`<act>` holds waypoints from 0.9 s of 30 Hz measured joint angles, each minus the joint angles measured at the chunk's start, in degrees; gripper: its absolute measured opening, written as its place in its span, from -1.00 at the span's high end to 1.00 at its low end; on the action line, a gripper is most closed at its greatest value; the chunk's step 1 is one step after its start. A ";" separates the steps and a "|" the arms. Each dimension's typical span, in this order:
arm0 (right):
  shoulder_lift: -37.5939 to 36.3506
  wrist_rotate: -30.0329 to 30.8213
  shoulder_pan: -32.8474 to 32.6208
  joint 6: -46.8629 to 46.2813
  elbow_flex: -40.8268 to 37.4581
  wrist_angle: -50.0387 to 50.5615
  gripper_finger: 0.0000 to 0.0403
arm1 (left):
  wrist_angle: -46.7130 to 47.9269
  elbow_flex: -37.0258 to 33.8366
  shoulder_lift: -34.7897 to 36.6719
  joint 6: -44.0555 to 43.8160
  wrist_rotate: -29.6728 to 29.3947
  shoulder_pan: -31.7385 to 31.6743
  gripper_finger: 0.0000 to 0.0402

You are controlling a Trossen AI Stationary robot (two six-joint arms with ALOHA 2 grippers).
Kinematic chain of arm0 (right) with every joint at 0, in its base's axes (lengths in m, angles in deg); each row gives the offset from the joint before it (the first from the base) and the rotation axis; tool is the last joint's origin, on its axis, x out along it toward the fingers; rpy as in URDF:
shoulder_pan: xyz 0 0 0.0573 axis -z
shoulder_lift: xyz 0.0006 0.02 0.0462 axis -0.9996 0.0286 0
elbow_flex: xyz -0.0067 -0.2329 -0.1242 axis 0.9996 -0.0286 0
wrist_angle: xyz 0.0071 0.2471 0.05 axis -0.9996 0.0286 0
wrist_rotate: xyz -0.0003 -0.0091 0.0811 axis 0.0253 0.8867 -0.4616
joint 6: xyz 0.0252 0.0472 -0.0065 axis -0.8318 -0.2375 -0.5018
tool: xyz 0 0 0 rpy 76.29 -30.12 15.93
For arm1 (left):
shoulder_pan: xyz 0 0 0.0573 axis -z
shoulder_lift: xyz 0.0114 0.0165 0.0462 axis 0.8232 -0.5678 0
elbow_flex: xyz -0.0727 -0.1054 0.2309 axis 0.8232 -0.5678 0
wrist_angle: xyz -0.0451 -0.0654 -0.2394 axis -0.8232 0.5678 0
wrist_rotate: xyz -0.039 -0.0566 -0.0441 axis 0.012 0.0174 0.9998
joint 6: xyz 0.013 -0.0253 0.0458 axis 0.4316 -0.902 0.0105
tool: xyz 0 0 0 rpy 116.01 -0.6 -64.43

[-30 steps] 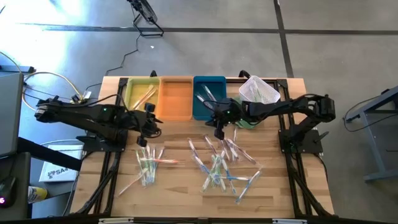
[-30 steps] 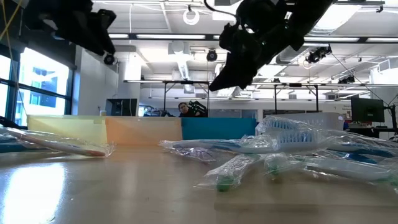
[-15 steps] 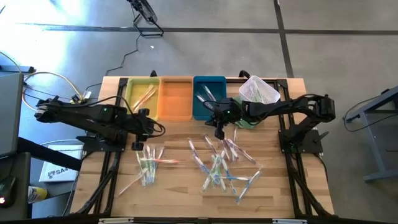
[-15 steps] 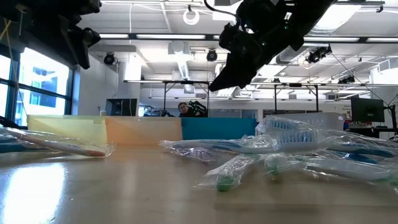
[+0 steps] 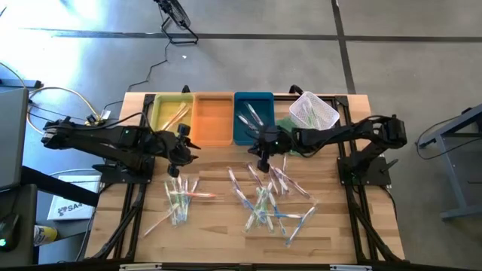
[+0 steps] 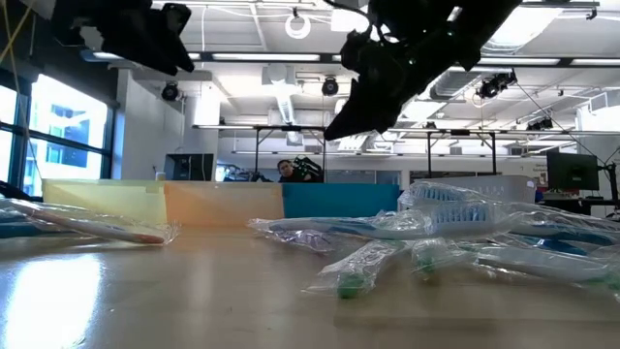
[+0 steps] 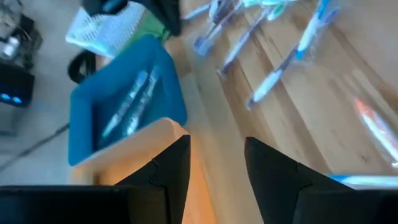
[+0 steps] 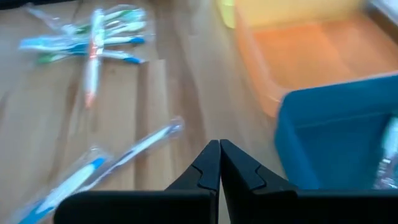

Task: Pick & Place Toothbrushes
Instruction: Put the blue toothbrush into the orange bin

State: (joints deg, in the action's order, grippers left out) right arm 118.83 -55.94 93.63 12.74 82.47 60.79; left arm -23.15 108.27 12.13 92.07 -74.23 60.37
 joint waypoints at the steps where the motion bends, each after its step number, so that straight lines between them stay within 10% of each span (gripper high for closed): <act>1: 0.00 0.03 -0.67 0.02 0.00 -0.05 0.98 | -0.52 0.00 0.00 1.16 0.15 -0.44 0.27; 13: -2.43 -1.36 -5.47 1.55 0.48 3.29 0.99 | -4.55 -0.56 -0.07 7.20 6.68 -8.10 0.27; 20: -8.71 5.30 -6.20 1.34 5.61 19.21 0.99 | -19.77 -9.15 0.00 7.77 11.10 -11.49 0.27; 27: -11.91 -1.76 -6.53 -6.18 6.29 33.22 0.99 | -25.29 -13.20 -0.04 5.43 11.00 -11.70 0.27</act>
State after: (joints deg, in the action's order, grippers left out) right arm 106.92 -57.70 87.10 6.56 88.76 94.01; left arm -48.43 95.07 12.08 97.51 -63.23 48.66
